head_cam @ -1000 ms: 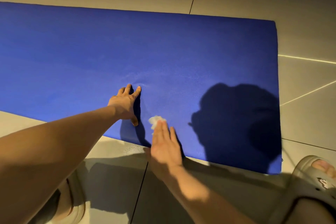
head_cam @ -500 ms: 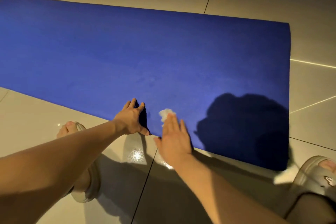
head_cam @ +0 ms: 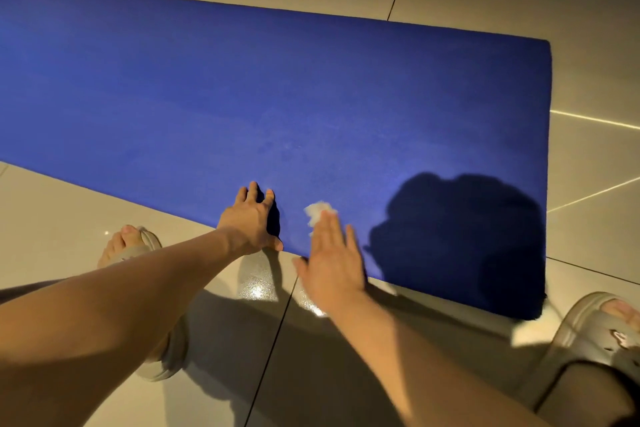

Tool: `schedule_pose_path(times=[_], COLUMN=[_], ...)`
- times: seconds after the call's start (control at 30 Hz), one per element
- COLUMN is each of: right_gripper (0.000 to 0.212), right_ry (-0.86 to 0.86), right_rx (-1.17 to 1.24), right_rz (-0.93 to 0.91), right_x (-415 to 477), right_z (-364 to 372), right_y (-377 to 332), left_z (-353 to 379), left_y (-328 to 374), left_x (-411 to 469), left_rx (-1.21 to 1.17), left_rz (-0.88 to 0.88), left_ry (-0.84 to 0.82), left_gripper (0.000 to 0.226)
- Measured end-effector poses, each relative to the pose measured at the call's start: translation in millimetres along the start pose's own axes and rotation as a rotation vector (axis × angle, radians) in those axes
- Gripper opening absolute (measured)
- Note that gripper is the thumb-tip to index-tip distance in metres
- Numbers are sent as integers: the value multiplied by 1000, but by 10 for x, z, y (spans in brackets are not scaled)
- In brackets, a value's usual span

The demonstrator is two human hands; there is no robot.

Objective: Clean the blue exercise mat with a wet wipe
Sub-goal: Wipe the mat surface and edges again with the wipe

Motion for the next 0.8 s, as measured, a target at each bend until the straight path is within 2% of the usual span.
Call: schedule_pose_path(times=[0.07, 0.17, 0.2, 0.27, 0.33, 0.4, 0.5, 0.57, 0.67, 0.73, 0.8], right_gripper=[77, 73, 73, 76, 78, 76, 69, 68, 72, 67, 64], right_ry=[-54, -45, 6, 100, 39, -3, 34, -11, 16, 59, 109], right_rx=[-46, -70, -96, -138, -127, -104, -102, -115, -184, -246, -184], right_rz=[-125, -297, -286, -118, 7, 11, -131, -279, -367, -290, -51], right_x=[-108, -40, 33, 254, 484, 570, 386, 91, -260, -266, -179], right_z=[72, 52, 1, -164, -198, -206, -172, -36, 44, 63, -54], right_y=[-325, -285, -142, 274, 558, 530, 149, -153, -184, 130, 643], left_z=[-2, -1, 3, 10, 12, 11, 22, 26, 45, 46, 52], left_y=[2, 5, 6, 4, 10, 15, 6, -10, -17, -23, -26], left_x=[8, 9, 11, 13, 2, -14, 9, 23, 26, 14, 12], left_rx=[32, 59, 51, 29, 23, 33, 48, 64, 66, 47, 34], left_rz=[-5, -6, -8, -11, -12, -10, -5, -4, -2, -7, 0], left_ry=[13, 16, 14, 9, -1, -11, -16, -10, -9, -16, -23], left_gripper=[125, 123, 125, 126, 125, 126, 128, 128, 126, 126, 125])
Point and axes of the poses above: each hand's wrist, its own x-axis towards the middle knuckle, its own z-axis out of the palm, y = z × x, the point moved 9 cm from there along x, towards the middle knuckle, and after that the axes turned 4 degrees about z, right-handed, at the moved point
